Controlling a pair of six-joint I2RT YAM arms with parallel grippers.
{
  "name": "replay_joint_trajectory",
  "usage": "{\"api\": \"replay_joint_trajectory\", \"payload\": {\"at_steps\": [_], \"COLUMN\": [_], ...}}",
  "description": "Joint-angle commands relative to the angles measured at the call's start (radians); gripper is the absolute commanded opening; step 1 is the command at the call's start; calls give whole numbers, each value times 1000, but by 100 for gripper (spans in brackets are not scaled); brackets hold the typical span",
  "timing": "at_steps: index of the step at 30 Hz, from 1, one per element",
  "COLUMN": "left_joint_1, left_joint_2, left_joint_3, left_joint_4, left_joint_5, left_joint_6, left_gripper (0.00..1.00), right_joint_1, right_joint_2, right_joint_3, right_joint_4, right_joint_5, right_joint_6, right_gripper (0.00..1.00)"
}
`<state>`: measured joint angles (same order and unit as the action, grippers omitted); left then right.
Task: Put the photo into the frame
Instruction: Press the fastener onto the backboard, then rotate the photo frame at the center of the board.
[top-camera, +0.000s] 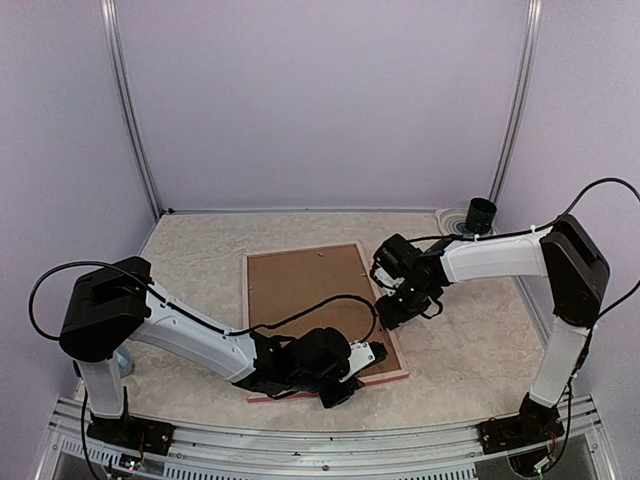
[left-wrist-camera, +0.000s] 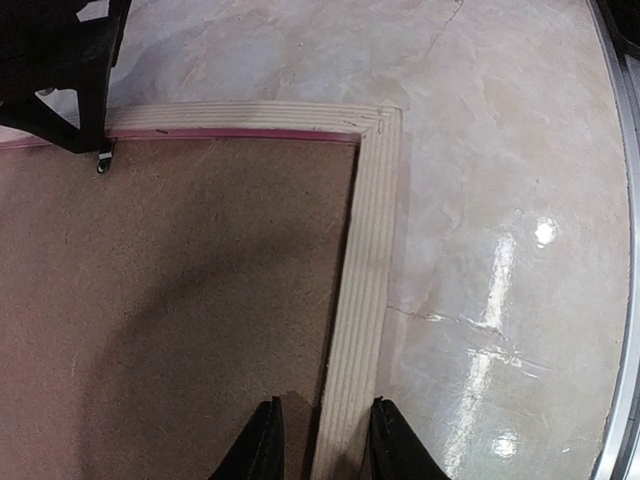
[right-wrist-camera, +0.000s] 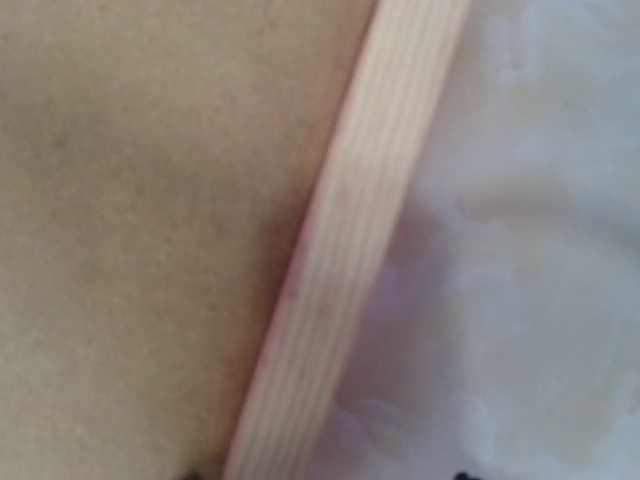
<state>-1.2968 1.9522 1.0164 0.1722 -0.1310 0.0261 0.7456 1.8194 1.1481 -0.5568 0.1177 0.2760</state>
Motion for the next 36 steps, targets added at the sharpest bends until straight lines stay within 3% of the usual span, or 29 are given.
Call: {"api": "replay_joint_trajectory", "payload": {"at_steps": [1,7,14,23,27,36], "left_joint_1": [21,15,6,12,105,373], "left_joint_2": [20,3,-61,-252,-333,-543], "left_joint_3": [-12,-17,-36,-49,-49,-238], "left_joint_4": [-19,-23,-25,-95,-230,-347], "left_joint_5": [-35,-58,-94,-219,-302,-201], "left_joint_6": [-22,-22,-22,-130,-303,-667], "left_gripper": [31,37,63,84,91,97], "right_joint_1": [0,-35,-81,-148,-167,-210], "right_joint_2": [16,-18,-83,-170,-192,-167], "right_joint_3": [48,110,59,-114,-155,-181], "right_joint_4": [-103,-25,41,153,191,270], "right_joint_5": [54,21,-35,-116,-172,-300], "right_joint_6": [-6,22,40,55,55,57], "right_gripper": [58,61,65,73,79,85]}}
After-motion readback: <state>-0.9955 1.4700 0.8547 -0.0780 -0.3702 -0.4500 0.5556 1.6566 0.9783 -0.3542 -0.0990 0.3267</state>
